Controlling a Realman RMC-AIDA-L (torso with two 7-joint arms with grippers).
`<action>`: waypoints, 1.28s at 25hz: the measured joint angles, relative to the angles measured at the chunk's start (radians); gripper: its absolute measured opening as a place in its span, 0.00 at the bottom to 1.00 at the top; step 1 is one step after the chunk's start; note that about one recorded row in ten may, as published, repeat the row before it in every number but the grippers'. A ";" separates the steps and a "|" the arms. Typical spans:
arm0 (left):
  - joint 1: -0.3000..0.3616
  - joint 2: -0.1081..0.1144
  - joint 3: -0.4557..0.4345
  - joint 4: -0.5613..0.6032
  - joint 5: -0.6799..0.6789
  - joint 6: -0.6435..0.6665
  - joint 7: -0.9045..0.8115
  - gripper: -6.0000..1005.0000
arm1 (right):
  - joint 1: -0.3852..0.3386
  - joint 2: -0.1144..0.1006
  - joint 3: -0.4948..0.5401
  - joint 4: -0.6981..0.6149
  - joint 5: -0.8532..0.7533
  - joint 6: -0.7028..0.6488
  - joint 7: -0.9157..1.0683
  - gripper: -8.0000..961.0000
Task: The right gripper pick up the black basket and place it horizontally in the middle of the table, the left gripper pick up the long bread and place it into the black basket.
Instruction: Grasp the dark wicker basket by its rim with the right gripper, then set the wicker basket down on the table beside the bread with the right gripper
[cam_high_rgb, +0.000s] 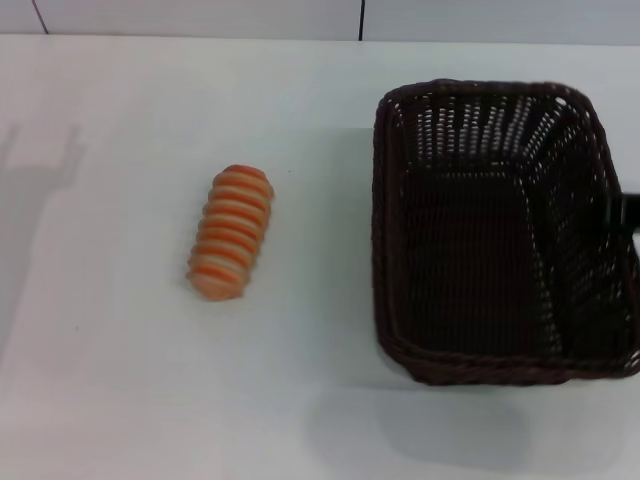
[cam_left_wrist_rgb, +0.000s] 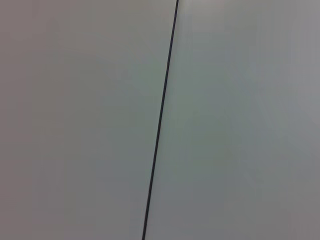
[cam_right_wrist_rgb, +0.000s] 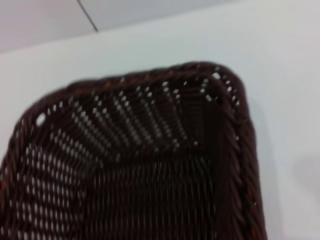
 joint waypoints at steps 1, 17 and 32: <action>0.001 0.001 -0.003 0.001 0.000 0.000 0.000 0.80 | -0.002 0.000 0.003 -0.003 0.000 -0.025 -0.017 0.20; 0.002 -0.016 -0.139 -0.011 -0.007 -0.052 -0.001 0.80 | 0.068 -0.001 0.111 -0.023 0.258 -0.232 -0.599 0.19; -0.019 -0.027 -0.272 -0.087 -0.009 -0.171 0.006 0.80 | 0.353 -0.015 0.233 0.065 0.368 0.126 -1.060 0.21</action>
